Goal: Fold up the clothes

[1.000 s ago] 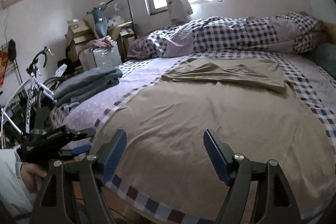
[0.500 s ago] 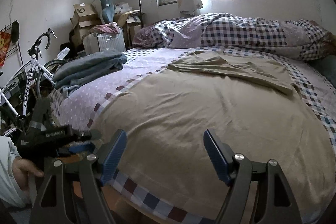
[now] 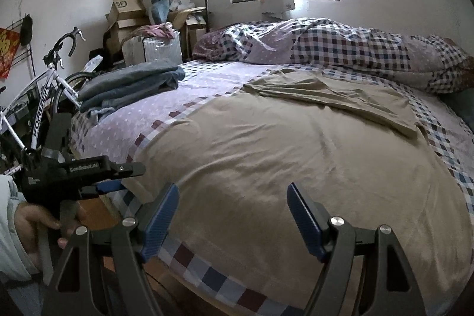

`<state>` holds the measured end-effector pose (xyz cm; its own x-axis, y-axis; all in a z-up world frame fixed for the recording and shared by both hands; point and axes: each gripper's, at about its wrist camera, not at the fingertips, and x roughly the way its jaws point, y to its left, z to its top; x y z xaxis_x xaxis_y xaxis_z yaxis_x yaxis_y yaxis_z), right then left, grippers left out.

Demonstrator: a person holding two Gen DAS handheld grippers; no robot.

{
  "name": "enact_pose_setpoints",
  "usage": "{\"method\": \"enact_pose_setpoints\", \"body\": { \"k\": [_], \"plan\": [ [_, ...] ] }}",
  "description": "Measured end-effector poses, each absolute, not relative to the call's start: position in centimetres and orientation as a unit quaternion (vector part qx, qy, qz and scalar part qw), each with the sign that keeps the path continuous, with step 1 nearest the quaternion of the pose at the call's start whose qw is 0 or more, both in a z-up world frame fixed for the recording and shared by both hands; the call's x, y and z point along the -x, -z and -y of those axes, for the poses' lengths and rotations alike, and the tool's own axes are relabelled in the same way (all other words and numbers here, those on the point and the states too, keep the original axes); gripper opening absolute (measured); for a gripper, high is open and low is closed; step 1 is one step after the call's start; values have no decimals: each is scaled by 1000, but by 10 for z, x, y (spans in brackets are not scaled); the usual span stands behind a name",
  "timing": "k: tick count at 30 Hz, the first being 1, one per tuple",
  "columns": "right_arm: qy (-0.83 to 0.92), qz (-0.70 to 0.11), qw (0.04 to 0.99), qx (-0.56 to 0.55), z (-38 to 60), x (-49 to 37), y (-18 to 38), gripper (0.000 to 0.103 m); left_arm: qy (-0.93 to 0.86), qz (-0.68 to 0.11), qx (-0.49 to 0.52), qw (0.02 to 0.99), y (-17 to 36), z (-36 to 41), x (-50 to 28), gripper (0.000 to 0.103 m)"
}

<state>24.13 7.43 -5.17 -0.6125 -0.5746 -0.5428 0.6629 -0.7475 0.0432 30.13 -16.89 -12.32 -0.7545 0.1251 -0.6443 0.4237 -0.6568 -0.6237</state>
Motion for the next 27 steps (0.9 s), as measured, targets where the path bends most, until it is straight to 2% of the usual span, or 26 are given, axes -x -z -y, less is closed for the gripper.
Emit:
{"method": "enact_pose_setpoints", "body": {
  "k": [3, 5, 7, 15, 25, 27],
  "plan": [
    [891, -95, 352, -270, -69, -245, 54, 79, 839, -413, -341, 96, 127, 174, -302, 37],
    [889, -113, 354, -266, -61, -248, 58, 79, 837, -416, -341, 98, 128, 177, -304, 14],
    [887, -131, 357, -262, -54, -252, 62, 79, 837, -423, -336, 89, 128, 179, -304, 5],
    [861, -250, 396, -198, 4, -288, 85, 79, 836, -462, -294, 38, 108, 185, -313, 4],
    [816, -412, 401, -52, 69, -343, 126, 78, 821, -497, -279, -1, 98, 193, -317, 4],
    [807, -438, 395, -32, 80, -348, 137, 74, 820, -500, -280, -3, 98, 196, -316, 4]
  ]
}}
